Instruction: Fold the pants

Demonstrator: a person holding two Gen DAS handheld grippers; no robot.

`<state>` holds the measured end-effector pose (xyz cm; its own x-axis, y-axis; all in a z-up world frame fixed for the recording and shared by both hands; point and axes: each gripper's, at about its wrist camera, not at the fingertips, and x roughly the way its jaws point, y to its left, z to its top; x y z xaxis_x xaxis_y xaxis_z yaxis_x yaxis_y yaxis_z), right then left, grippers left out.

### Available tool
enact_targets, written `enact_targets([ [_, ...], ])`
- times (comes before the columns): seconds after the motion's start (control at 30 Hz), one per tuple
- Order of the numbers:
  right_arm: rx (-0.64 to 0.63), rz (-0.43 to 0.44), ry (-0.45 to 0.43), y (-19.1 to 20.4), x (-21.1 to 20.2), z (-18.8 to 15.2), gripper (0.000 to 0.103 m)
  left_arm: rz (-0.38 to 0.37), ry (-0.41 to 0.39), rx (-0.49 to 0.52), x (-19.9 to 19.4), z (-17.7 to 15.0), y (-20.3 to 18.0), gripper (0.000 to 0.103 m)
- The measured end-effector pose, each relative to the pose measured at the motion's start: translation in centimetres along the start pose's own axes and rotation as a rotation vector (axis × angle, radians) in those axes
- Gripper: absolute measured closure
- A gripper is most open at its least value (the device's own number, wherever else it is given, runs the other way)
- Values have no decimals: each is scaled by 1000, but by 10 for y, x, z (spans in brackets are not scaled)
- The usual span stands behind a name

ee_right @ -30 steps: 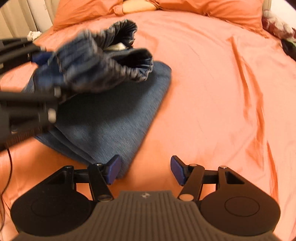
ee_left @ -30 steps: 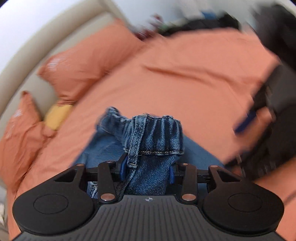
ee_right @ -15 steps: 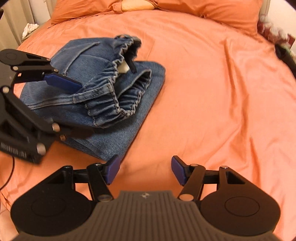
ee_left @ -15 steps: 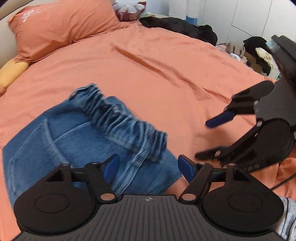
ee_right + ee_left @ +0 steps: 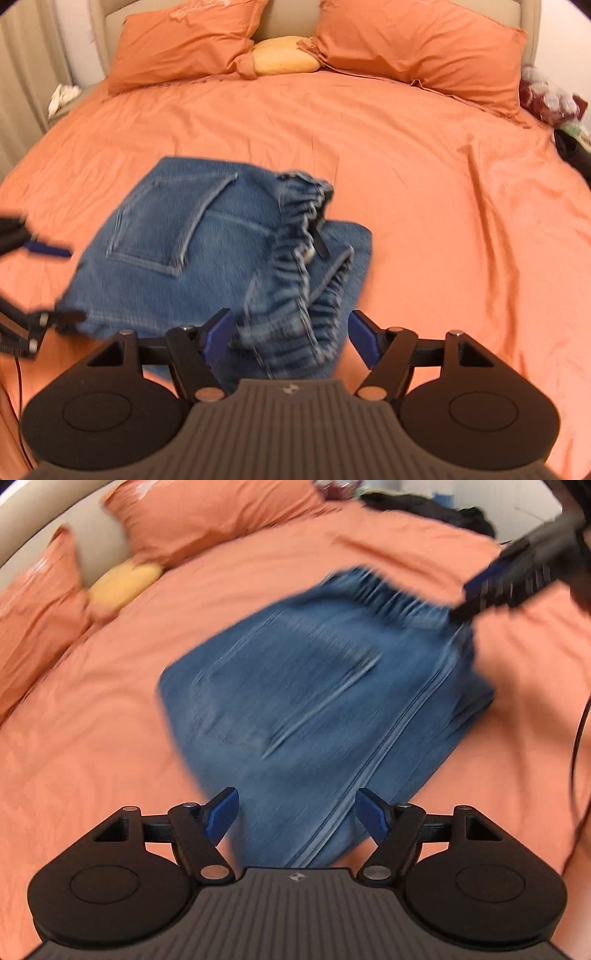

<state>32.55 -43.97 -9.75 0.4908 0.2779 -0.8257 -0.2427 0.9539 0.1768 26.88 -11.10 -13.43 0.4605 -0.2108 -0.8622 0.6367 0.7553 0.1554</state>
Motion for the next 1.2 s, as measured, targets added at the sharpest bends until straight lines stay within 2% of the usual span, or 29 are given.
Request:
enact_targets([
  [0.1, 44, -38, 8, -1, 15, 8, 32, 2, 47, -29, 9, -28, 13, 19],
  [0.17, 92, -34, 27, -5, 27, 12, 32, -13, 63, -46, 14, -42, 15, 22],
  [0.23, 127, -6, 49, -6, 36, 12, 39, 10, 54, -42, 21, -51, 13, 26],
  [0.3, 113, -2, 62, -1, 38, 10, 63, 46, 45, -61, 26, -56, 15, 41],
  [0.33, 94, -9, 52, 4, 36, 10, 63, 12, 34, -93, 24, -57, 18, 61],
  [0.37, 63, -22, 34, 10, 31, 12, 65, -21, 27, -120, 21, -58, 20, 63],
  [0.43, 27, -6, -11, 19, 12, 14, 67, -2, -1, -115, 12, -58, 20, 69],
  [0.53, -12, 5, -46, 24, -12, 10, 70, 6, -12, -110, 3, -59, 21, 73],
  [0.67, 45, -28, 86, 8, 13, -23, 74, -14, 32, -103, 13, -64, 23, 74],
  [0.73, 51, -42, 108, 4, 29, -41, 74, -21, 66, -88, 21, -71, 24, 75],
  [0.8, 59, -52, 97, 2, 37, -47, 72, -30, 109, -121, 26, -78, 30, 78],
  [0.87, 95, -45, 91, -2, 38, -45, 71, -24, 109, -120, 22, -83, 33, 80],
  [1.0, 78, -65, 94, 0, 32, -42, 68, -17, 117, -70, 3, -77, 23, 82],
  [1.03, 69, -71, 87, 1, 27, -41, 66, -16, 130, -57, 1, -74, 22, 84],
  [1.1, 44, -82, 67, 3, 15, -39, 53, -14, 160, -24, -7, -72, 22, 86],
  [1.2, 31, -78, 58, 5, 2, -33, 49, 44, 140, 41, -24, -72, 29, 83],
])
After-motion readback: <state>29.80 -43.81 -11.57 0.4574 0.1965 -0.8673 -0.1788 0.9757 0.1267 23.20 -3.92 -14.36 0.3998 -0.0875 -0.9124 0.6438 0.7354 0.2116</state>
